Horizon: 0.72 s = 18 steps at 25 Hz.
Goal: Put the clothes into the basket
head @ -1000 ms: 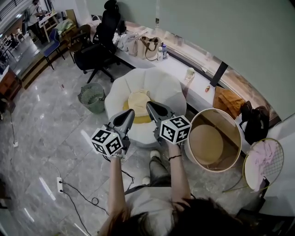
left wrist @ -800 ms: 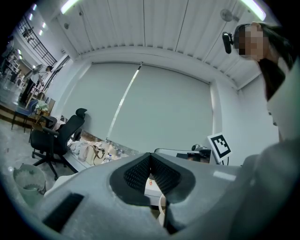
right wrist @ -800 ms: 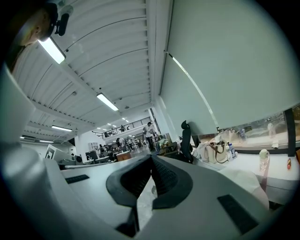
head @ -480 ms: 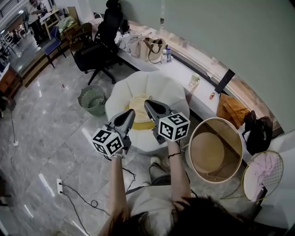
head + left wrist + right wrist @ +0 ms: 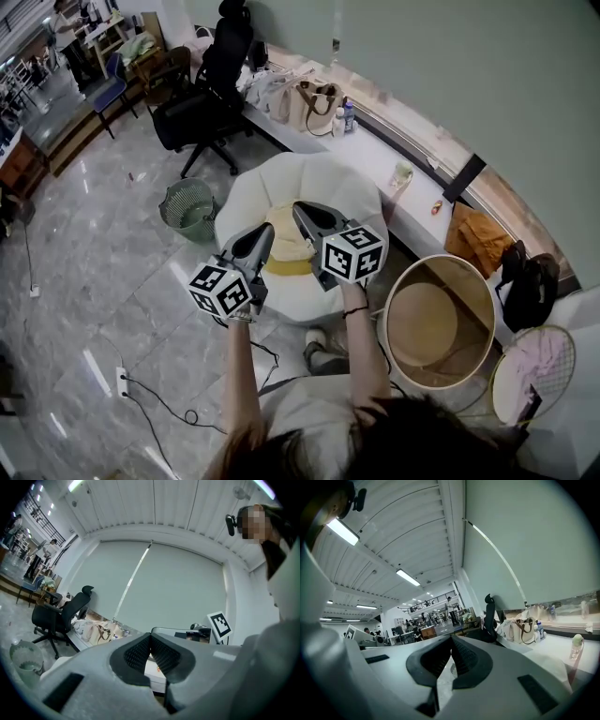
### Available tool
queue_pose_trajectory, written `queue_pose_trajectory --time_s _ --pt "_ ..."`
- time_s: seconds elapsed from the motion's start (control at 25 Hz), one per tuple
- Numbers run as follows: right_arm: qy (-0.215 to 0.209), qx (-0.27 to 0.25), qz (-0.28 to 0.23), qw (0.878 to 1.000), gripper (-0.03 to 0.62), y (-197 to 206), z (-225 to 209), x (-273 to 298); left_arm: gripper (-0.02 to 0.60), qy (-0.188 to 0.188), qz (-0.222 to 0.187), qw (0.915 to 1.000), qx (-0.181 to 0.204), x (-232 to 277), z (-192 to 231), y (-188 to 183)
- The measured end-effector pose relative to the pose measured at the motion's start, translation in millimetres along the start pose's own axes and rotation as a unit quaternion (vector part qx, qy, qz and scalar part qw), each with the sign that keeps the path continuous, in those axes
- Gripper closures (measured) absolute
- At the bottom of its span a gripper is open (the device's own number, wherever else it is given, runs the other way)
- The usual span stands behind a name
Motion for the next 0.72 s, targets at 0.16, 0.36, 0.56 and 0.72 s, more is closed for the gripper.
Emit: queue_pose_trajectory --time_s 0.16,0.36,0.56,0.72 --pt "-0.008 -0.006 0.01 1.0 0.585 -4.9 -17.6 14.6 0.571 -0.005 -0.004 1.0 -0.003 19.8 10.4 -0.6" --pt "-0.023 -0.007 0.02 1.0 0.585 -9.0 -37.7 27.6 0.571 -0.016 -0.006 0.9998 -0.006 42.0 22.0 -2.4" --pt "-0.019 -0.001 0.035 0.999 0.585 -5.5 -61.2 34.4 0.571 -0.025 0.003 0.9996 -0.013 57.3 27.6 3.9" --pt "-0.01 0.018 0.042 0.999 0.585 0.2 -75.4 35.8 0.571 -0.035 0.014 0.9991 -0.021 62.7 32.4 11.4"
Point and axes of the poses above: the fingertips, and each gripper's own axes: x forward along the fingers, z to its left, y out of its underside, the point moved 8 cm from there along -x, backward along the fingers, and after that the axes turned 2 degrees about -z, right-handed, at the moved point
